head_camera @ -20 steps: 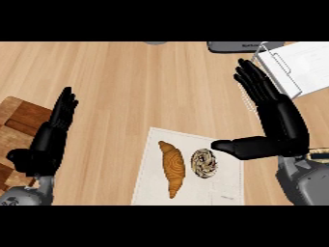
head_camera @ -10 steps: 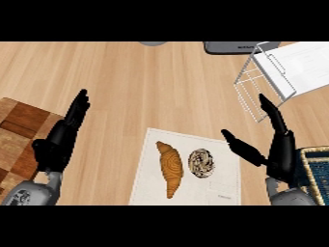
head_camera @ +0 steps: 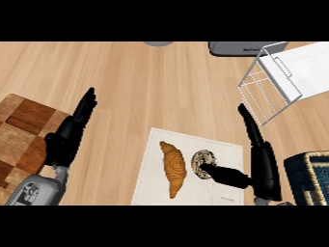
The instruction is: Pick the croissant from the placemat and place it in the tiered shelf
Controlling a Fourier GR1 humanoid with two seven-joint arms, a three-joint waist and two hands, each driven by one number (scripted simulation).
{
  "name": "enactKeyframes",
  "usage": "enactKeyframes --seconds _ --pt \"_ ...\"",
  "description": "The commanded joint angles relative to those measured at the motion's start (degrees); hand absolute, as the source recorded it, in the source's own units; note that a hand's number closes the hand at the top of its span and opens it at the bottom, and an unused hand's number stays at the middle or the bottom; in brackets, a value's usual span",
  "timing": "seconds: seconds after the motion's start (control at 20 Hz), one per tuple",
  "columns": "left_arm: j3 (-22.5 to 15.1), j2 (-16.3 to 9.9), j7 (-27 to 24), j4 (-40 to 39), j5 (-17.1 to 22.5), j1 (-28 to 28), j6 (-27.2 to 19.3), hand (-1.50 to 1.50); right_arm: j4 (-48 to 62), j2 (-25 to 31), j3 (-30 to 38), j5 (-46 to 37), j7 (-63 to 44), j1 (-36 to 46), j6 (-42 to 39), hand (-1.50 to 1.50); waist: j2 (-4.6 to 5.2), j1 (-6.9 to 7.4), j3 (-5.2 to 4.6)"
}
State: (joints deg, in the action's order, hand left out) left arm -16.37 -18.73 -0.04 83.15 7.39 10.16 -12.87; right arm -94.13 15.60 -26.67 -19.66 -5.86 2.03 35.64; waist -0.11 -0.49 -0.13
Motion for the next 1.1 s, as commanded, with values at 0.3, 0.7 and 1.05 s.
enactKeyframes --seconds 0.3,0.7,1.05 --pt "0.51 -0.41 2.26 1.11 0.01 -0.23 1.71 0.00 -13.50 1.68 -10.85 -19.81 -38.88 8.91 -19.33 -1.50 -0.41 0.67 -0.12" --pt "1.70 0.83 -0.91 -3.05 0.09 1.30 3.03 0.00 -14.95 -1.92 -16.44 -23.12 -62.44 19.94 -43.74 -1.50 -0.14 0.87 -0.07" --pt "2.07 0.85 -3.10 -1.40 -0.88 -1.50 3.59 0.00 -12.35 -12.68 -20.27 -27.43 -71.09 21.52 -49.84 -1.50 -0.11 0.81 0.04"
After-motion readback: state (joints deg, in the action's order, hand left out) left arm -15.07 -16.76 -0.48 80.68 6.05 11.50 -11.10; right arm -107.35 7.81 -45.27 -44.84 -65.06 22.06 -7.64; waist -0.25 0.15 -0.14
